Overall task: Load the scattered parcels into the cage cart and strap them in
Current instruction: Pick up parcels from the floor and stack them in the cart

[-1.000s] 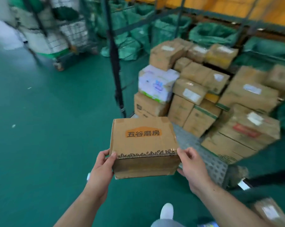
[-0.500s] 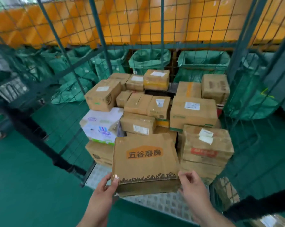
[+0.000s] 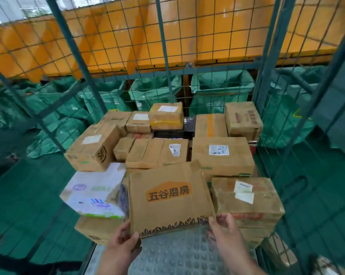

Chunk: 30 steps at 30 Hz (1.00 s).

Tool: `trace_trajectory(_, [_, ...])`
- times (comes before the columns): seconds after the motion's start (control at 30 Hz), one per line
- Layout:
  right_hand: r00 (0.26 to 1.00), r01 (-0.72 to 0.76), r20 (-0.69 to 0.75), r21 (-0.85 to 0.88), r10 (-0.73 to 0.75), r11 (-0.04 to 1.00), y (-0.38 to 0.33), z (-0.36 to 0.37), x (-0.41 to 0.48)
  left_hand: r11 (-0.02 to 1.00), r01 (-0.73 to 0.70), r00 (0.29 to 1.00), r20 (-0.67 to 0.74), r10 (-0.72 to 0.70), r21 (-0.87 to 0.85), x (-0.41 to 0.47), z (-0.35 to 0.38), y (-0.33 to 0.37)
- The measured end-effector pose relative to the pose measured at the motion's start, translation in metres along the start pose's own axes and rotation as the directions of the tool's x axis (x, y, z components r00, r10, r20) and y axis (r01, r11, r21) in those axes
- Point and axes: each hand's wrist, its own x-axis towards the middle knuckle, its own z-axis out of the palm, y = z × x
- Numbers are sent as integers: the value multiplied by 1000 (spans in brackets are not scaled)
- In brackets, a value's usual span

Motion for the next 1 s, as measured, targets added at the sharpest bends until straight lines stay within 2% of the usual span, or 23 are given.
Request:
trace_trajectory(0.3, [963, 1, -268, -53, -15, 999, -68, 45, 86, 999, 23, 979, 204, -15, -36, 146, 66, 81])
trace_trajectory(0.4, [947, 13, -321, -61, -32, 998, -96, 56, 119, 998, 51, 958, 283, -40, -29, 181, 98, 116])
trace_trajectory(0.53, [922, 57, -376, -98, -90, 994, -134, 58, 157, 1000, 19, 942, 335, -17, -3, 211, 146, 161])
trace_trajectory(0.63, [919, 96, -371, -117, -133, 989, -161, 52, 196, 1000, -5, 933, 360, -4, 24, 237, 187, 183])
trace_trajectory(0.8, [937, 177, -311, 39, -157, 983, -193, 21, 305, 997, -80, 927, 369, 72, 6, 293, 273, 208])
trace_trajectory(0.93, [971, 182, -186, 151, -152, 972, -203, -3, 382, 996, -81, 927, 366, 84, -24, 332, 338, 208])
trace_trajectory(1.0, [983, 145, -132, 141, -127, 979, -203, -13, 405, 997, -73, 933, 354, 68, -1, 346, 364, 204])
